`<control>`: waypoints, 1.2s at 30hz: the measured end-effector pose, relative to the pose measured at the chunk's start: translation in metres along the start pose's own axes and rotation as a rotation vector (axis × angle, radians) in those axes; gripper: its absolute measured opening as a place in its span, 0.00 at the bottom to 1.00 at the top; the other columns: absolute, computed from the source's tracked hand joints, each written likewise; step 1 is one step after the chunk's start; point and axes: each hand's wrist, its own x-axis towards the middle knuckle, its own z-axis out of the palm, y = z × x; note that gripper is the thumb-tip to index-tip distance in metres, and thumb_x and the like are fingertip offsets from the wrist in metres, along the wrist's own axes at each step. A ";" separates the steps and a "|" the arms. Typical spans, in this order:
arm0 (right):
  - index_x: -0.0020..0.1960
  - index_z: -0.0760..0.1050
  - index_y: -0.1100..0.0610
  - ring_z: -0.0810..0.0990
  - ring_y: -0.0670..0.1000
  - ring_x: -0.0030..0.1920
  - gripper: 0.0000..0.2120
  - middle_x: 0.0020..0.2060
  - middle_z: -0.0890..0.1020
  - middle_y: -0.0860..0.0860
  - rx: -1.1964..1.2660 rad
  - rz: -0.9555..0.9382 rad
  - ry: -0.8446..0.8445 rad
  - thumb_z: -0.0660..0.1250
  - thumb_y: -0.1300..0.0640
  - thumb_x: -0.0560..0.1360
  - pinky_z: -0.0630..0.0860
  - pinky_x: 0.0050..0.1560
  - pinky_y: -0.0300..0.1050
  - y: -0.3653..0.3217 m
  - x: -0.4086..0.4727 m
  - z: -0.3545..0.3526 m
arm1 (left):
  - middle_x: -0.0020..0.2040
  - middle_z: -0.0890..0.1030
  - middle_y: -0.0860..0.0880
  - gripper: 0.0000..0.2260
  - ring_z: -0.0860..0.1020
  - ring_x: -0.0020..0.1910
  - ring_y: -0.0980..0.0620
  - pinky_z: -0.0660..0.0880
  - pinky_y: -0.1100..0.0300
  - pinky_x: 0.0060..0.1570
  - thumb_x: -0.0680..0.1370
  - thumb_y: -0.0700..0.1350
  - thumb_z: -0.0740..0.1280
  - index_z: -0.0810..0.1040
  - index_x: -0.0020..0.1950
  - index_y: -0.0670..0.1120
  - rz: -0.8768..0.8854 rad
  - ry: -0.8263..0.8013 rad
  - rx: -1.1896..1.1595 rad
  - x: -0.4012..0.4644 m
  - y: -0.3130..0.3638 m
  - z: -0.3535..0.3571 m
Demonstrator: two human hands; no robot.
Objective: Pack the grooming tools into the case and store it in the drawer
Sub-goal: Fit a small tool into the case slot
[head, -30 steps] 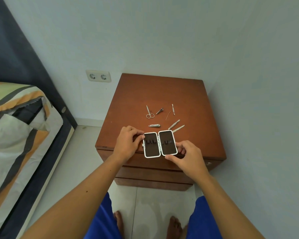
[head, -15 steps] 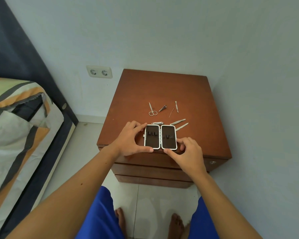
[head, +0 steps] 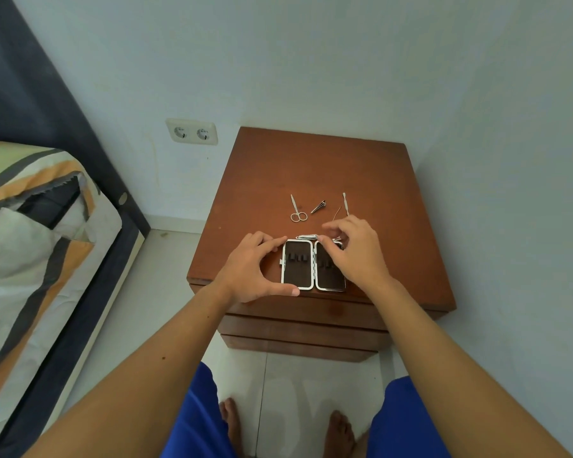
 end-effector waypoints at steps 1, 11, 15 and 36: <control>0.58 0.85 0.51 0.75 0.49 0.52 0.10 0.47 0.81 0.45 -0.030 -0.009 -0.042 0.74 0.51 0.78 0.74 0.55 0.46 0.000 0.008 0.003 | 0.62 0.71 0.60 0.52 0.67 0.61 0.59 0.72 0.60 0.60 0.62 0.77 0.75 0.68 0.81 0.57 -0.001 -0.001 -0.002 0.000 0.000 0.000; 0.53 0.85 0.50 0.70 0.55 0.59 0.06 0.50 0.81 0.48 -0.131 0.004 -0.316 0.71 0.51 0.80 0.69 0.65 0.50 0.004 0.042 0.011 | 0.61 0.71 0.60 0.51 0.68 0.61 0.59 0.72 0.60 0.60 0.61 0.77 0.76 0.69 0.80 0.57 0.007 0.014 0.004 -0.001 -0.001 -0.002; 0.54 0.84 0.50 0.76 0.52 0.56 0.04 0.47 0.85 0.46 0.004 -0.011 -0.281 0.72 0.55 0.80 0.73 0.60 0.49 0.001 0.042 0.007 | 0.61 0.71 0.61 0.51 0.68 0.60 0.59 0.71 0.61 0.59 0.61 0.77 0.76 0.69 0.80 0.58 -0.005 0.011 -0.002 -0.001 -0.001 -0.001; 0.54 0.87 0.49 0.80 0.36 0.41 0.08 0.46 0.86 0.43 0.113 -0.044 -0.418 0.73 0.59 0.79 0.73 0.49 0.33 -0.009 0.043 0.021 | 0.59 0.72 0.61 0.51 0.68 0.59 0.60 0.72 0.59 0.58 0.60 0.77 0.77 0.71 0.79 0.58 0.007 0.032 0.009 -0.001 0.001 -0.002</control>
